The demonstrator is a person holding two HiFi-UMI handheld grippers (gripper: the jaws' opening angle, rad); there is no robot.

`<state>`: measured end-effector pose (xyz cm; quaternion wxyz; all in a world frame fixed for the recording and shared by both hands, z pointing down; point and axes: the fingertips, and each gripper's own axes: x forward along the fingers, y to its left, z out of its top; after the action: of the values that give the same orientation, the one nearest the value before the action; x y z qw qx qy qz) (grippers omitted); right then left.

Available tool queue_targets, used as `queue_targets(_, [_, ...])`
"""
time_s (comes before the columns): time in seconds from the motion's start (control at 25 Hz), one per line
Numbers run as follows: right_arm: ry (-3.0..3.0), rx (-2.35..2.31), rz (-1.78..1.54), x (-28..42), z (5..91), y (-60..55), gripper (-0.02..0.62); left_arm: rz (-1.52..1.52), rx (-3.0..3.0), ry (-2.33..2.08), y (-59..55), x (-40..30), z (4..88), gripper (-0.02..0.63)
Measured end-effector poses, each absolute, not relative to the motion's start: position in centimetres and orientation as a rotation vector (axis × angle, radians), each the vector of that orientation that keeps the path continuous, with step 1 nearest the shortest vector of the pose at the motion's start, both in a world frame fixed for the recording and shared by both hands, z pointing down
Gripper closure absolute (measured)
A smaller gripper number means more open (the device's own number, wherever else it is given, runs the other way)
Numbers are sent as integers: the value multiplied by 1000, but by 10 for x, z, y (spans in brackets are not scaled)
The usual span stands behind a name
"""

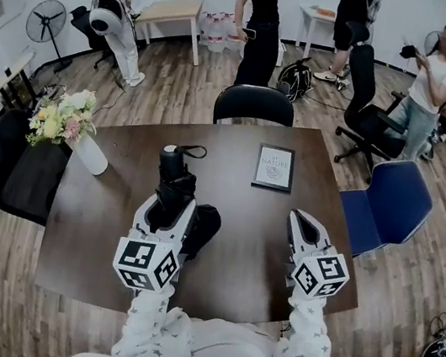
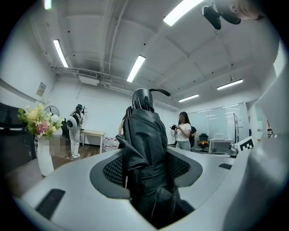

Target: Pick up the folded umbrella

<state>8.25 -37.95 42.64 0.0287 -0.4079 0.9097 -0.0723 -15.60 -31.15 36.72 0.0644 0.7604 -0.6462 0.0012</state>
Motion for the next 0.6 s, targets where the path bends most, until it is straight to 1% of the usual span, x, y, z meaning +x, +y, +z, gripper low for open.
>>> queue_targets(0.32, [2817,-1254,-221,93,430,-379,574,37,2297,-1950,-313,-143,370,360])
queue_targets(0.6, [2816,-1269,-212,80,427,-381,574,47,2295,-1945,-315,-159,371,360])
